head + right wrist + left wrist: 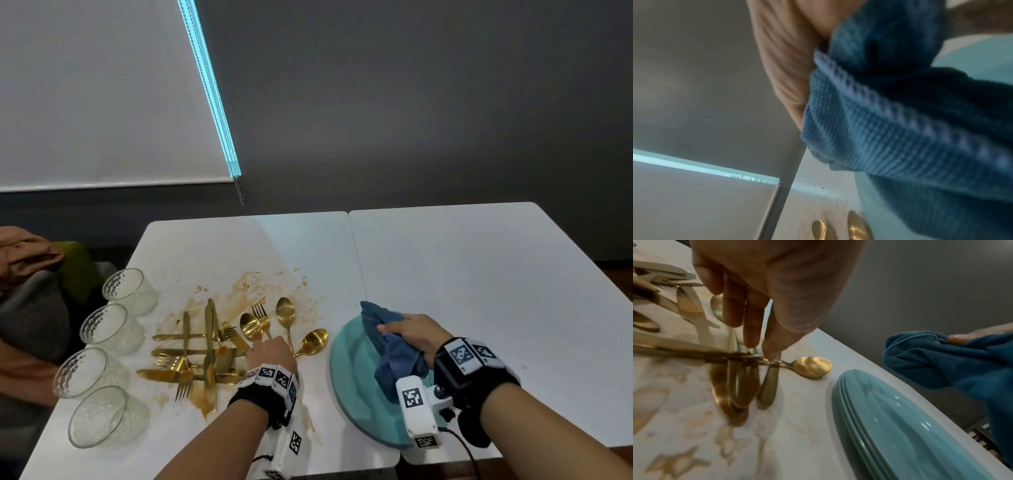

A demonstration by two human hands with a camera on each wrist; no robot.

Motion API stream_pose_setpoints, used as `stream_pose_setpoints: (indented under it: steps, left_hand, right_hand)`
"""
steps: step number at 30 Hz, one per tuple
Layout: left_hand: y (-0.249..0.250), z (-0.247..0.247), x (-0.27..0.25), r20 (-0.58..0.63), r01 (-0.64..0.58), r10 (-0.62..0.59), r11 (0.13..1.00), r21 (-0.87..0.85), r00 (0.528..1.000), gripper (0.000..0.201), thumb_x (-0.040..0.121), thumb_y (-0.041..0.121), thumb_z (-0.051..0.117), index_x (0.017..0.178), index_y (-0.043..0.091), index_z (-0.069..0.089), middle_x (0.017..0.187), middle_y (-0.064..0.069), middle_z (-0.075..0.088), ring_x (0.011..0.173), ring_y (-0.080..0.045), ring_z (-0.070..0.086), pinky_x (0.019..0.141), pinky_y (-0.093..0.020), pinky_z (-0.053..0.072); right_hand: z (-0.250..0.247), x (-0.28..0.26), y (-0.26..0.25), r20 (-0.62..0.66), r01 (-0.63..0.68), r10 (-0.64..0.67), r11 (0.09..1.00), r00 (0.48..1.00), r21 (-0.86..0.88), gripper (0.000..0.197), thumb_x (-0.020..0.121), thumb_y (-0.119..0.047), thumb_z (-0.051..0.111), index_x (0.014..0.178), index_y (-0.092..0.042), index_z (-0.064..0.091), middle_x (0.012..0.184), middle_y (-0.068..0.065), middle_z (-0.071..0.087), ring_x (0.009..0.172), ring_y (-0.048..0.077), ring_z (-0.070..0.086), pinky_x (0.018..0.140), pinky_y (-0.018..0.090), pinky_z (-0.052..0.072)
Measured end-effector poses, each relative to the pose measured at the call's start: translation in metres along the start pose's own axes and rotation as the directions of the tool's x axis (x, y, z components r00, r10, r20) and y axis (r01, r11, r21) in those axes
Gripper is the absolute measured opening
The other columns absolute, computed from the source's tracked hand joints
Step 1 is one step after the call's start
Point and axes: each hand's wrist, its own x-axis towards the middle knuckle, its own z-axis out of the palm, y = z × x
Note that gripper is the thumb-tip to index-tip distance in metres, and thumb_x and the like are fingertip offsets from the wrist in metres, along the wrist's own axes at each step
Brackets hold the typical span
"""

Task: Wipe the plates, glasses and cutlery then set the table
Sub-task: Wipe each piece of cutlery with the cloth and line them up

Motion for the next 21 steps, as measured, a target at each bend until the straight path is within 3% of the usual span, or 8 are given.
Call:
stream_pose_setpoints:
  steps: [2, 5, 12, 15, 18, 21]
  left_hand:
    - [-0.002, 0.002, 0.000, -0.011, -0.019, 0.019, 0.999, 0.031, 1.000, 0.029, 0.092, 0.018, 0.041, 0.118, 0.018, 0.055, 0.125, -0.004, 0.058, 0.122, -0.022, 0.046, 0.099, -0.033, 0.037]
    - [-0.005, 0.005, 0.003, -0.010, -0.047, 0.047, 0.997, 0.065, 0.999, 0.030, 0.092, 0.018, 0.040, 0.116, 0.018, 0.057, 0.123, -0.003, 0.059, 0.121, -0.022, 0.048, 0.098, -0.033, 0.038]
    - [-0.006, 0.003, 0.009, 0.040, -0.107, 0.104, 0.991, 0.080, 0.994, 0.027, 0.091, 0.019, 0.042, 0.110, 0.016, 0.060, 0.120, -0.004, 0.060, 0.120, -0.023, 0.046, 0.096, -0.033, 0.039]
    - [-0.001, -0.009, 0.005, 0.057, -0.117, 0.113, 0.990, 0.074, 0.992, 0.026, 0.091, 0.022, 0.043, 0.107, 0.016, 0.063, 0.115, -0.005, 0.063, 0.113, -0.023, 0.053, 0.092, -0.032, 0.043]
    - [0.013, -0.024, 0.000, 0.077, -0.132, 0.136, 0.989, -0.062, 0.988, 0.027, 0.093, 0.026, 0.045, 0.109, 0.014, 0.063, 0.111, -0.006, 0.066, 0.105, -0.022, 0.060, 0.089, -0.031, 0.046]
    - [0.032, -0.038, -0.006, 0.115, -0.132, 0.194, 0.903, -0.409, 0.974, 0.024, 0.092, 0.016, 0.051, 0.108, 0.003, 0.062, 0.108, -0.010, 0.067, 0.103, -0.027, 0.063, 0.088, -0.032, 0.050]
  right_hand:
    - [-0.001, 0.002, 0.002, -0.025, -0.058, 0.059, 0.997, 0.998, 0.052, 0.015, 0.083, -0.007, 0.066, 0.091, 0.005, 0.062, 0.085, 0.019, 0.065, 0.077, 0.030, 0.061, 0.072, 0.038, 0.049]
    - [-0.001, 0.005, 0.008, -0.040, -0.107, 0.111, 0.990, 0.993, 0.097, 0.012, 0.087, -0.005, 0.060, 0.078, 0.002, 0.057, 0.071, 0.014, 0.057, 0.063, 0.025, 0.054, 0.059, 0.031, 0.043]
    - [-0.001, 0.006, 0.015, -0.012, -0.162, 0.168, 0.968, 0.986, 0.190, 0.014, 0.090, -0.010, 0.058, 0.081, -0.001, 0.060, 0.072, 0.012, 0.059, 0.063, 0.024, 0.055, 0.058, 0.030, 0.044]
    - [0.003, 0.007, 0.012, 0.006, -0.174, 0.180, 0.945, 0.984, 0.276, 0.013, 0.091, -0.011, 0.057, 0.081, -0.003, 0.060, 0.073, 0.013, 0.060, 0.064, 0.025, 0.056, 0.063, 0.032, 0.046]
    - [0.008, 0.009, 0.006, 0.008, -0.156, 0.162, 0.930, 0.987, 0.332, 0.010, 0.090, -0.011, 0.057, 0.088, -0.002, 0.061, 0.078, 0.014, 0.062, 0.068, 0.027, 0.058, 0.067, 0.035, 0.048]
    - [0.014, 0.012, -0.002, 0.004, -0.135, 0.143, 0.920, 0.990, 0.369, 0.023, 0.091, -0.021, 0.059, 0.101, -0.001, 0.061, 0.085, 0.018, 0.065, 0.074, 0.030, 0.061, 0.073, 0.039, 0.051]
